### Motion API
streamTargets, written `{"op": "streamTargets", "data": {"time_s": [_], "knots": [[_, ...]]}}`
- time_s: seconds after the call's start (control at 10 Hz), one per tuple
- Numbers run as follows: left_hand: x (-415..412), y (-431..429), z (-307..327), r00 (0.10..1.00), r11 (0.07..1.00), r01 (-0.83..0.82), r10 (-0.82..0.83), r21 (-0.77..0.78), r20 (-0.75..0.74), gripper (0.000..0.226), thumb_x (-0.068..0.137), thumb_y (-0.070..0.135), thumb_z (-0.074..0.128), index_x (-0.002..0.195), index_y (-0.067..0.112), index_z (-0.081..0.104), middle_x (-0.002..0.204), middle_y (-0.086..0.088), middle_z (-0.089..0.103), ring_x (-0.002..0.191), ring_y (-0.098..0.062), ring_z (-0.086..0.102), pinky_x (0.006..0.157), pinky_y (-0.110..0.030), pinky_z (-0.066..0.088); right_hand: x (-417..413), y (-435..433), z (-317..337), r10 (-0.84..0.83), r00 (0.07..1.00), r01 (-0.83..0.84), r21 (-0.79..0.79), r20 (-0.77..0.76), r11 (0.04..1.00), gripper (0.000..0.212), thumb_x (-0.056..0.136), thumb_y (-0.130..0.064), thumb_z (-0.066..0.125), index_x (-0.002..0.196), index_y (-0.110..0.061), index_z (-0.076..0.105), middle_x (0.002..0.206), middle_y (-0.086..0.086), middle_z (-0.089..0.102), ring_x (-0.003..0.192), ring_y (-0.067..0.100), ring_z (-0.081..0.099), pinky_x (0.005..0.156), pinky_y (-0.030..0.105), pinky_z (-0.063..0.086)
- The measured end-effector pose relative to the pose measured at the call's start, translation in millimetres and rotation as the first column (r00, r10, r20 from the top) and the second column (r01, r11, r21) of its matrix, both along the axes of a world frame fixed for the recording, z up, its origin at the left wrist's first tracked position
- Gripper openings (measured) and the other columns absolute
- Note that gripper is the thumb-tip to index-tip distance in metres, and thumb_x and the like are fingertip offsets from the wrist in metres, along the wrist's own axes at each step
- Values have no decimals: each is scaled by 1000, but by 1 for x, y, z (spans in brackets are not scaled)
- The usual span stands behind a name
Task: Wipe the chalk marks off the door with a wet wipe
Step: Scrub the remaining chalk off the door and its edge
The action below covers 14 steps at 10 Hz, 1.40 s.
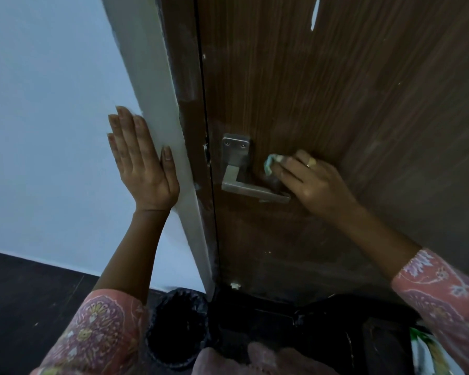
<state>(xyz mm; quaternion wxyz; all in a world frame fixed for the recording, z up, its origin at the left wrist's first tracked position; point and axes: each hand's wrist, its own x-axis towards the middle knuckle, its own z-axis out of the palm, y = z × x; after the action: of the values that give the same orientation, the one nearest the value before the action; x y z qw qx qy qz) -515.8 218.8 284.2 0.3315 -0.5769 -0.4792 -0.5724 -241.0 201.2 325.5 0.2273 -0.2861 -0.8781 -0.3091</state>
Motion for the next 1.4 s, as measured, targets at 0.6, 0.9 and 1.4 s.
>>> {"op": "streamTargets", "data": {"time_s": [0.6,0.9,1.4], "knots": [[-2,2,-3,999,1000,15,-15,1,-36,57,103,24,28,151,23,-1,140,-29,19,147,-11,-2,121,-34,5,-51,-3,-132,-416,900,395,-160,-128,905,60,91,-45,39,135,-4,41,133,13,54,124,27,48,109,37,28],[-2,2,-1,1000,1000,4,-5,-17,-22,52,101,23,30,149,9,13,140,-29,18,147,-11,-2,120,-33,5,-52,6,-129,-368,917,355,-108,-155,929,56,92,-39,44,137,-8,35,138,8,50,133,22,32,115,34,18],[-2,3,-2,999,1000,16,-16,5,-39,57,102,22,29,152,21,1,140,-30,20,147,-13,0,121,-35,6,-42,15,-88,-419,885,428,4,-202,904,65,99,-38,35,147,-3,10,151,11,17,142,26,8,119,38,-1]]}}
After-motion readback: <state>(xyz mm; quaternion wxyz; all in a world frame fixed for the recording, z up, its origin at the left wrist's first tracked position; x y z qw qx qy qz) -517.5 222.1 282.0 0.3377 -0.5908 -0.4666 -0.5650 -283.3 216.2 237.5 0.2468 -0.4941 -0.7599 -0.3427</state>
